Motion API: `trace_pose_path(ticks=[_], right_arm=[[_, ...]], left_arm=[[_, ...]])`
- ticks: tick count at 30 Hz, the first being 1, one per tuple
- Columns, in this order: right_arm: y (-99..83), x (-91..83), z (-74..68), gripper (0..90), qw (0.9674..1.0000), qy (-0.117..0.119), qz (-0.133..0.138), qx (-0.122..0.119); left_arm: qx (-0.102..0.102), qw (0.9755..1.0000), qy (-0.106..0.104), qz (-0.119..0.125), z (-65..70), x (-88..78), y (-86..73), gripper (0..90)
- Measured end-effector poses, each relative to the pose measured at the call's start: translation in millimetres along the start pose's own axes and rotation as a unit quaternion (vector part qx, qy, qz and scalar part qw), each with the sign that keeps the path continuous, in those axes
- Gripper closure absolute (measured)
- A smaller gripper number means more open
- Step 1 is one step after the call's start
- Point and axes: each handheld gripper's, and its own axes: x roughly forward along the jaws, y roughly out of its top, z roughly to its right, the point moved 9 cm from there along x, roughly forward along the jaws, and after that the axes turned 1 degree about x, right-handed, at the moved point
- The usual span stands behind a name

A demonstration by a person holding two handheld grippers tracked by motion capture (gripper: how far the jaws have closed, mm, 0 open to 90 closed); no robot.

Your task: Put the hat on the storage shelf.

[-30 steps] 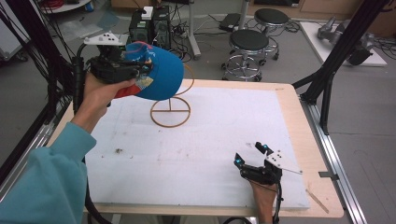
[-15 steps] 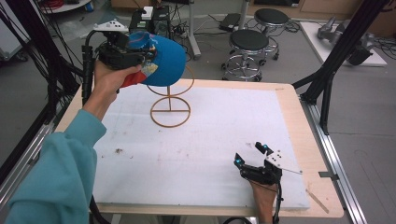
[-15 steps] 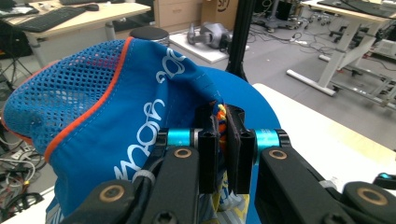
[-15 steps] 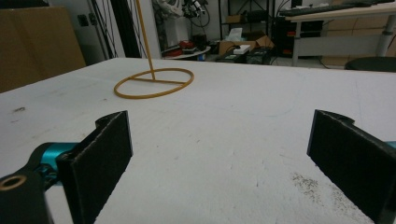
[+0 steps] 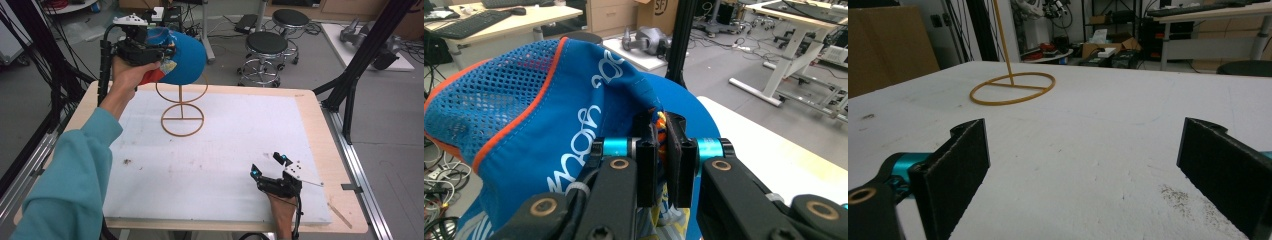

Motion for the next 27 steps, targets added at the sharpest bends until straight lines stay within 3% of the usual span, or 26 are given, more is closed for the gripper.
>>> trace_pose_path(ticks=[10,17,27], right_arm=[[0.0,0.2,0.0,5.6,1.0000,0.001,0.000,-0.003],[0.0,0.2,-0.1,5.6,1.0000,0.001,-0.001,-0.003],[0.0,0.2,-0.1,5.6,1.0000,0.001,0.000,-0.006]], left_arm=[[-0.016,0.9997,-0.017,-0.006,4.3,30.6,-9.2,84.2],[-0.018,0.9991,-0.027,-0.027,11.7,45.6,-20.8,84.1],[-0.024,0.9986,-0.032,-0.035,13.8,51.5,-31.6,83.5]])
